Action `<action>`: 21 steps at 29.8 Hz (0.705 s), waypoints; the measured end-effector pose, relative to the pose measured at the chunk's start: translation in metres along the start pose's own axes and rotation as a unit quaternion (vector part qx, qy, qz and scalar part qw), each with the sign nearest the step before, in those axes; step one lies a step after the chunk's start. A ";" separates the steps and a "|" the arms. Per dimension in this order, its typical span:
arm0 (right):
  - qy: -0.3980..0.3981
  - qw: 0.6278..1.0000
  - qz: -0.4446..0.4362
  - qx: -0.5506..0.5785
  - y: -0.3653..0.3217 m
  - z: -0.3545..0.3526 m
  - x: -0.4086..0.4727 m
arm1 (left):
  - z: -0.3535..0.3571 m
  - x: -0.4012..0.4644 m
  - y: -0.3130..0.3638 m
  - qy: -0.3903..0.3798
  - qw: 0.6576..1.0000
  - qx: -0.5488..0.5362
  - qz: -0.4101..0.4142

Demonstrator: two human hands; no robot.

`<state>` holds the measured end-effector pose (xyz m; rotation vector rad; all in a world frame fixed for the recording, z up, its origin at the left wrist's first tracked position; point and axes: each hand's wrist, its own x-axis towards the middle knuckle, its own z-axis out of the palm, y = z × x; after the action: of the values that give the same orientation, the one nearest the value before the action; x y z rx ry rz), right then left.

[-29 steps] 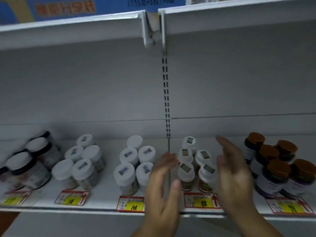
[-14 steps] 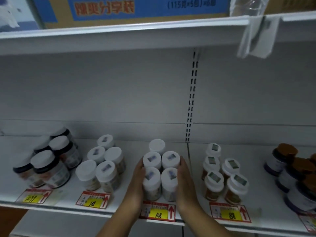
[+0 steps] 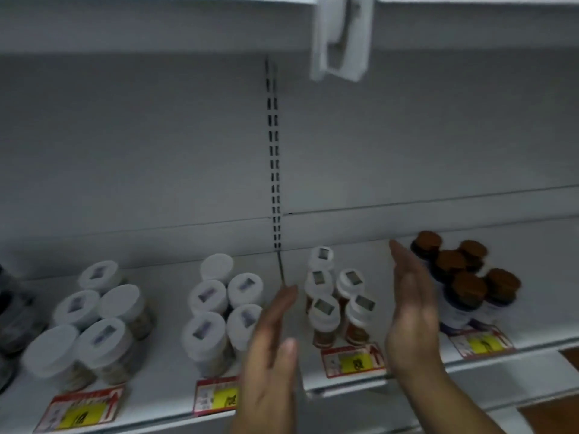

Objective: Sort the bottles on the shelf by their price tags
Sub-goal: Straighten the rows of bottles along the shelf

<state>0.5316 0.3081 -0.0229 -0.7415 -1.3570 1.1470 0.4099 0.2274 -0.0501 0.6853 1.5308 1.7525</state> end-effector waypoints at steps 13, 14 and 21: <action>-0.179 0.961 0.211 0.015 0.058 -0.013 0.014 | 0.045 0.031 -0.047 0.008 1.000 0.002 -0.019; -0.176 0.962 0.207 0.017 0.057 -0.013 0.013 | 0.043 0.028 -0.049 -0.006 1.000 0.010 -0.011; -0.170 0.963 0.185 -0.098 0.056 -0.028 0.052 | 0.049 0.020 -0.033 -0.004 1.000 -0.018 -0.024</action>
<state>0.5400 0.3802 -0.0602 -1.0049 -1.6821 1.5005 0.4403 0.2753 -0.0755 0.6314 1.4941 1.7349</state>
